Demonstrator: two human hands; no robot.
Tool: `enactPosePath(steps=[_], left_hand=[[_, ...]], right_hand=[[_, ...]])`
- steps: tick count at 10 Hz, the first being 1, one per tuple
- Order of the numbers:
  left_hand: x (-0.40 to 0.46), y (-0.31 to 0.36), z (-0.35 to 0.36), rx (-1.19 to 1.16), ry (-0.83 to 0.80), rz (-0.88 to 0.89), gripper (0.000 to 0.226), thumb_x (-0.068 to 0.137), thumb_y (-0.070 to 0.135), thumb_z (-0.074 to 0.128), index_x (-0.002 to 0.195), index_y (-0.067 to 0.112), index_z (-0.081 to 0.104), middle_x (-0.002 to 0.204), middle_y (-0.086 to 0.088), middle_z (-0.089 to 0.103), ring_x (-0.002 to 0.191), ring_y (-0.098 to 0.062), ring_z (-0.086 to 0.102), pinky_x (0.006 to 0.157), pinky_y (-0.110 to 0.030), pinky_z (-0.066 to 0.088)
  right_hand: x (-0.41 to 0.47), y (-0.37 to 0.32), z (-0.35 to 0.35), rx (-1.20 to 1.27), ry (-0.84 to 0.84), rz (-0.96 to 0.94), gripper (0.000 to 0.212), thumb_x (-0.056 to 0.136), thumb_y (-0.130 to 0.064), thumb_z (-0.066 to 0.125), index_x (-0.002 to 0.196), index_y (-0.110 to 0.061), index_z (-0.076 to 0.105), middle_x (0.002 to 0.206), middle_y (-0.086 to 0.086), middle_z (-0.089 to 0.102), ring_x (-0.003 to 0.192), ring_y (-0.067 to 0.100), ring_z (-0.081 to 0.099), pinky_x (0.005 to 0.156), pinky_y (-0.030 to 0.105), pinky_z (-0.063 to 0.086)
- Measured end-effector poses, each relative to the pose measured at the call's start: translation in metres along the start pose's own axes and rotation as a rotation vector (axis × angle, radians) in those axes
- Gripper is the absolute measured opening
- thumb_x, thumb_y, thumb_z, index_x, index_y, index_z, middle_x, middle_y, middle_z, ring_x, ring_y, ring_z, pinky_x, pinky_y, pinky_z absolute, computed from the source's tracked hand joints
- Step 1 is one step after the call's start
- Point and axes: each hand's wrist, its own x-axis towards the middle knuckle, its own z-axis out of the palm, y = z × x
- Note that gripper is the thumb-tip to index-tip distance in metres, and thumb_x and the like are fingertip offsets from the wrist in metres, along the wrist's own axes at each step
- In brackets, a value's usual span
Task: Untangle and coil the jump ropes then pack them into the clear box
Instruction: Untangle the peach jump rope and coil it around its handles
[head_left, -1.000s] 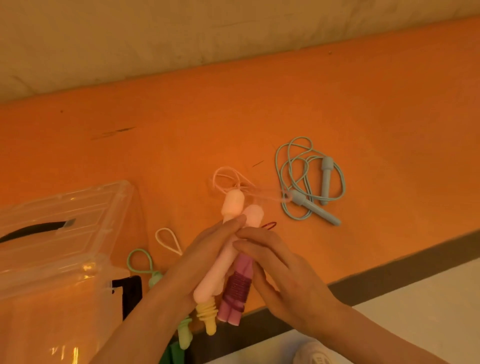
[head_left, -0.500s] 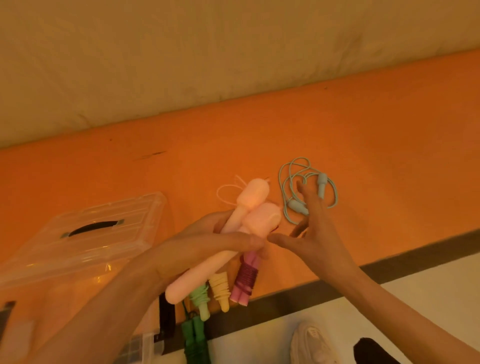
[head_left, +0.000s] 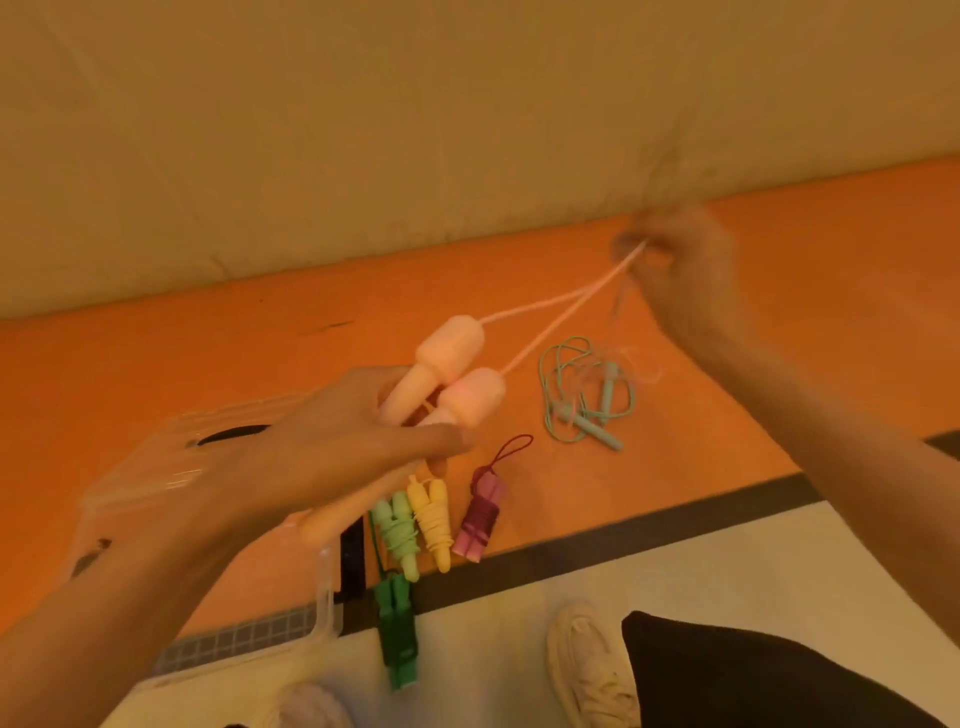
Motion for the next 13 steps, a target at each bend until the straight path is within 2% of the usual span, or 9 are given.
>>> enactPosePath(steps=[1,2,3,4,8,9,10,11,13], left_hand=[[-0.021,0.015,0.002,-0.029,0.105,0.045,0.026,0.071,0.047,0.067,0.08,0.022,0.067,0.07,0.007,0.071,0.055,0.0,0.06,0.053,-0.014,0.046],[-0.041,0.018,0.007,-0.022,0.086,-0.006,0.035,0.064,0.054,0.067,0.087,0.027,0.066,0.073,0.009,0.071,0.061,-0.003,0.064,0.065,-0.025,0.05],[-0.055,0.009,0.022,0.022,0.018,-0.03,0.027,0.07,0.044,0.076,0.087,0.027,0.064,0.068,0.021,0.066,0.06,0.002,0.061,0.06,-0.015,0.049],[-0.059,0.005,0.026,-0.025,0.089,-0.029,0.027,0.07,0.034,0.081,0.085,0.026,0.061,0.061,0.019,0.063,0.055,0.006,0.057,0.055,-0.016,0.046],[-0.068,0.0,0.024,0.031,0.184,0.042,0.028,0.078,0.024,0.075,0.099,0.03,0.06,0.088,0.0,0.065,0.076,-0.013,0.062,0.063,-0.03,0.047],[-0.062,0.0,0.034,0.181,0.259,0.143,0.03,0.082,0.028,0.07,0.105,0.029,0.051,0.087,0.003,0.061,0.076,-0.016,0.061,0.065,-0.039,0.049],[-0.056,0.002,0.034,0.242,0.366,0.164,0.04,0.088,0.038,0.063,0.115,0.034,0.035,0.086,0.008,0.057,0.07,-0.009,0.059,0.057,-0.033,0.048],[-0.052,-0.005,0.036,0.438,0.364,0.119,0.042,0.09,0.044,0.058,0.118,0.028,0.031,0.084,0.01,0.053,0.068,-0.012,0.058,0.057,-0.032,0.045],[-0.051,-0.007,0.046,0.392,0.304,0.148,0.039,0.09,0.047,0.055,0.113,0.024,0.033,0.085,0.007,0.053,0.067,-0.012,0.056,0.055,-0.035,0.047]], right_hand=[[0.005,-0.03,-0.038,0.155,0.313,-0.149,0.016,0.089,-0.018,0.058,0.096,-0.012,0.071,0.116,0.003,0.059,0.107,0.021,0.059,0.089,0.026,0.047],[-0.049,-0.046,-0.021,-0.324,-1.038,0.173,0.015,0.093,-0.019,0.058,0.098,-0.012,0.07,0.105,0.012,0.071,0.089,0.023,0.067,0.074,0.031,0.05],[-0.078,-0.04,-0.019,-0.415,-1.224,0.14,0.012,0.089,-0.011,0.062,0.097,-0.011,0.072,0.088,0.006,0.071,0.07,0.011,0.058,0.059,0.025,0.04],[-0.05,-0.038,-0.046,-0.248,-0.418,0.149,0.024,0.086,0.002,0.055,0.099,-0.008,0.073,0.095,0.016,0.071,0.086,0.027,0.062,0.065,0.03,0.039],[-0.074,-0.019,-0.079,-0.164,-0.245,0.438,0.01,0.085,-0.006,0.063,0.084,0.001,0.07,0.072,0.012,0.068,0.065,0.025,0.067,0.058,0.03,0.048],[-0.06,-0.042,-0.108,-0.098,0.436,-0.041,0.018,0.083,0.001,0.054,0.096,-0.001,0.067,0.105,0.006,0.057,0.097,0.02,0.06,0.078,0.022,0.043],[-0.059,-0.044,-0.113,-0.142,0.273,-0.12,0.016,0.091,-0.004,0.053,0.099,-0.01,0.065,0.117,0.002,0.056,0.107,0.018,0.056,0.088,0.025,0.043],[-0.078,-0.029,-0.094,-0.446,-0.768,0.364,0.012,0.091,-0.018,0.064,0.094,-0.008,0.071,0.085,0.007,0.071,0.07,0.015,0.062,0.061,0.027,0.043],[-0.071,-0.023,-0.087,-0.47,-0.601,0.48,0.025,0.095,-0.017,0.057,0.11,0.001,0.065,0.103,0.022,0.065,0.093,0.035,0.059,0.065,0.033,0.041]])
